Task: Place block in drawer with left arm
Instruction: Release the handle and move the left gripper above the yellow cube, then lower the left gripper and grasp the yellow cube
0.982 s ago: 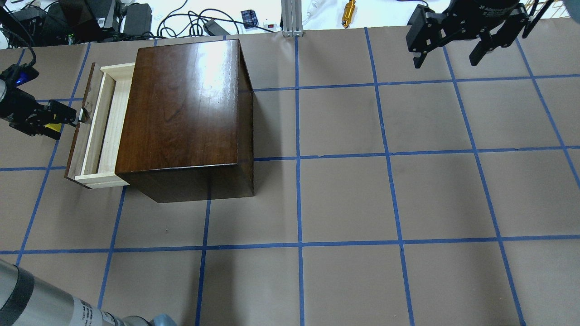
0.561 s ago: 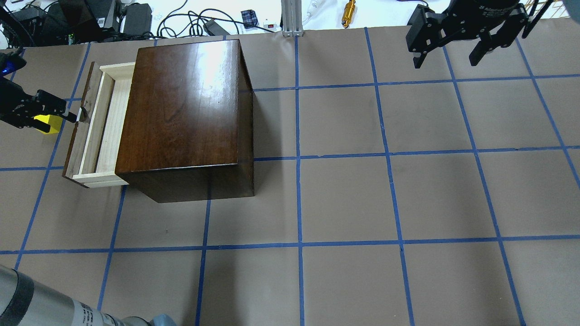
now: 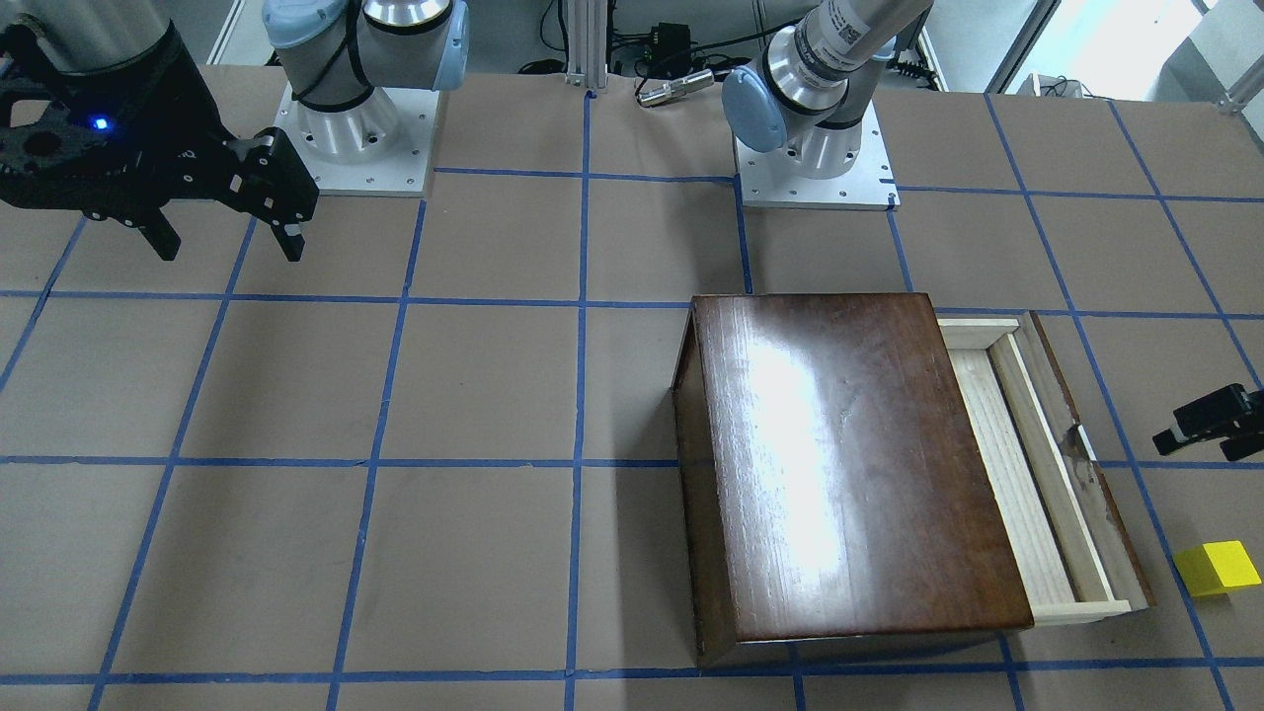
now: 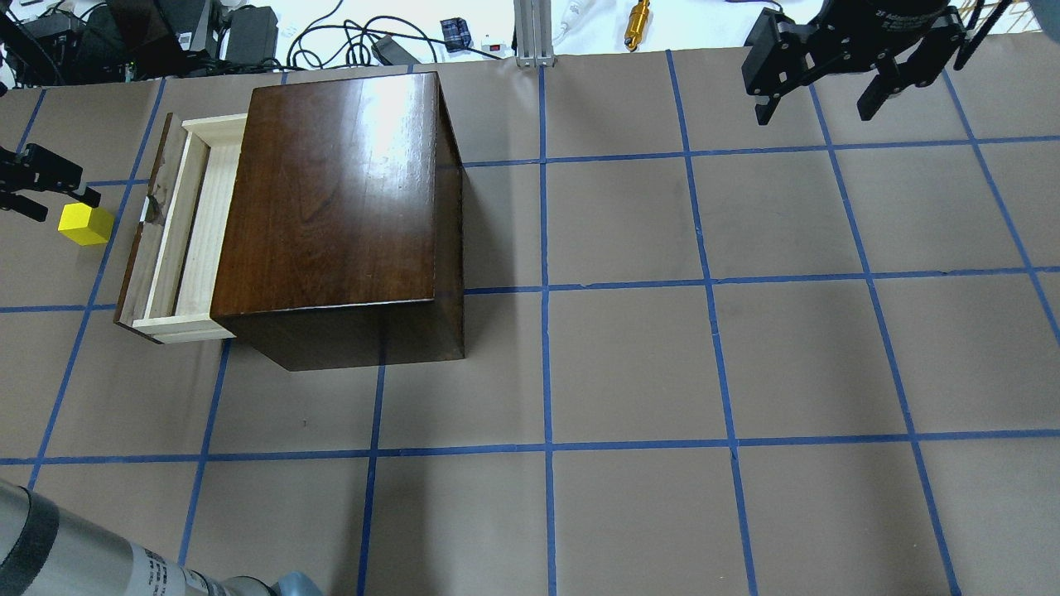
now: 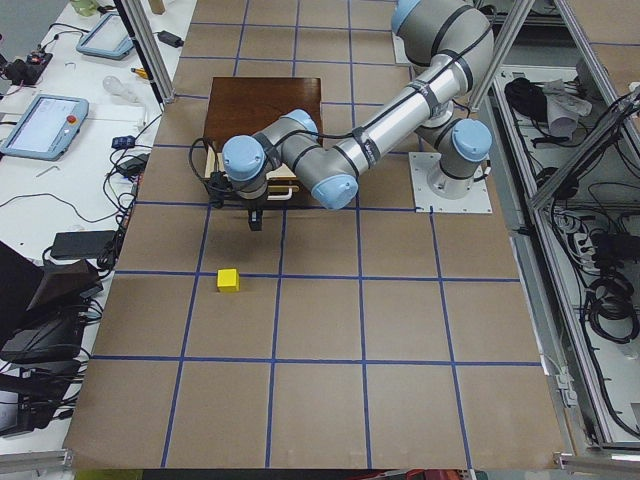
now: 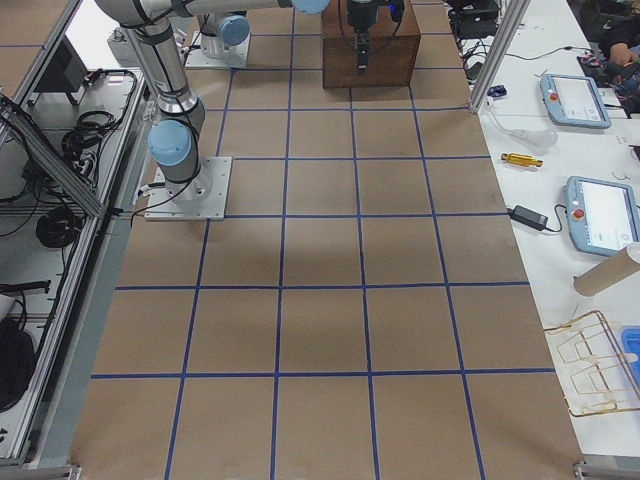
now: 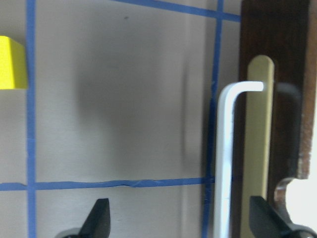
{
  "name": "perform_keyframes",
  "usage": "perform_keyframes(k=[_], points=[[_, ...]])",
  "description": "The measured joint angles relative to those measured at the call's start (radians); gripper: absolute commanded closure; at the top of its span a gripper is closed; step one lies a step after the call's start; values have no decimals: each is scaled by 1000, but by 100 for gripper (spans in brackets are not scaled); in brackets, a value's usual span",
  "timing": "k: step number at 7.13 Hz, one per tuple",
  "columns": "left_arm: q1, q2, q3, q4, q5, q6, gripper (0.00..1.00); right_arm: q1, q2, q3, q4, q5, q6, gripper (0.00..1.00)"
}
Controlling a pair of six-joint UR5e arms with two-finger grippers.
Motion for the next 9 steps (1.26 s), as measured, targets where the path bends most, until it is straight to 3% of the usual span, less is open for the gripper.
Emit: perform_keyframes(k=[4,9], points=[[3,-177,190,38,136,209,0,0,0,0,0,-1,0,0],[12,-295,248,178,162,825,0,0,0,0,0,-1,0,0]])
